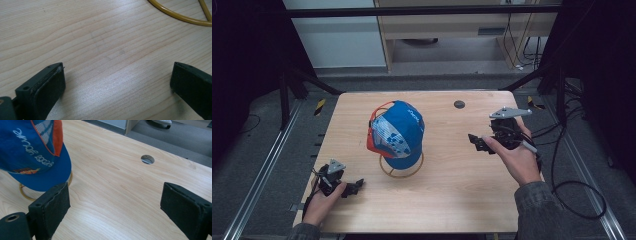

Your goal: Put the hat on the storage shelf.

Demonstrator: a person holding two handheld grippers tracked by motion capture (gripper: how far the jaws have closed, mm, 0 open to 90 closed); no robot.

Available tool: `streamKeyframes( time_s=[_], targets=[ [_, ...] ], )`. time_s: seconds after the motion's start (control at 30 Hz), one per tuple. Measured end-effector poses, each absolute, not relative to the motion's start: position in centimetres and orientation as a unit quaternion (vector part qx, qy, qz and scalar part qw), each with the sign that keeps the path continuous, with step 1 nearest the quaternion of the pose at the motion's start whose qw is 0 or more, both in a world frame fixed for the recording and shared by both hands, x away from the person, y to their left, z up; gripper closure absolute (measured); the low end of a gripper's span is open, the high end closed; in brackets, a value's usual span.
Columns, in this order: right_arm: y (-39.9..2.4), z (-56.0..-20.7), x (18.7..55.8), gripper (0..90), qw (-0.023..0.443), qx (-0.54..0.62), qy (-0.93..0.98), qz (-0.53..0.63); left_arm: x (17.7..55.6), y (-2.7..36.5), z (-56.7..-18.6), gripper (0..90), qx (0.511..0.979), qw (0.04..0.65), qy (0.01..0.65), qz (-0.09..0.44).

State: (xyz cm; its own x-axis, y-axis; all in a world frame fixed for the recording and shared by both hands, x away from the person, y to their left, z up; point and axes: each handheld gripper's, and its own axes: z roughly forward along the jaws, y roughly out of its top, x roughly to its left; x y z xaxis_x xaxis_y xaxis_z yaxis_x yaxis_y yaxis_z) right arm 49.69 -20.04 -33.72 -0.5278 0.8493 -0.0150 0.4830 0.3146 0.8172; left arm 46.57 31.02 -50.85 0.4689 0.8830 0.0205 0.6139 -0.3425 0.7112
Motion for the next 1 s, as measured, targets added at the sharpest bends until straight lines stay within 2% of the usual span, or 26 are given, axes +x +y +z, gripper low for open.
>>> streamKeyframes(
  time_s=[1.0],
  targets=[
    [-21.7,-44.7,49.6,15.9,0.205,0.491,0.772,0.349,46.6,31.0,-50.9,0.0,0.792,0.326,0.472,0.207]
  ],
)
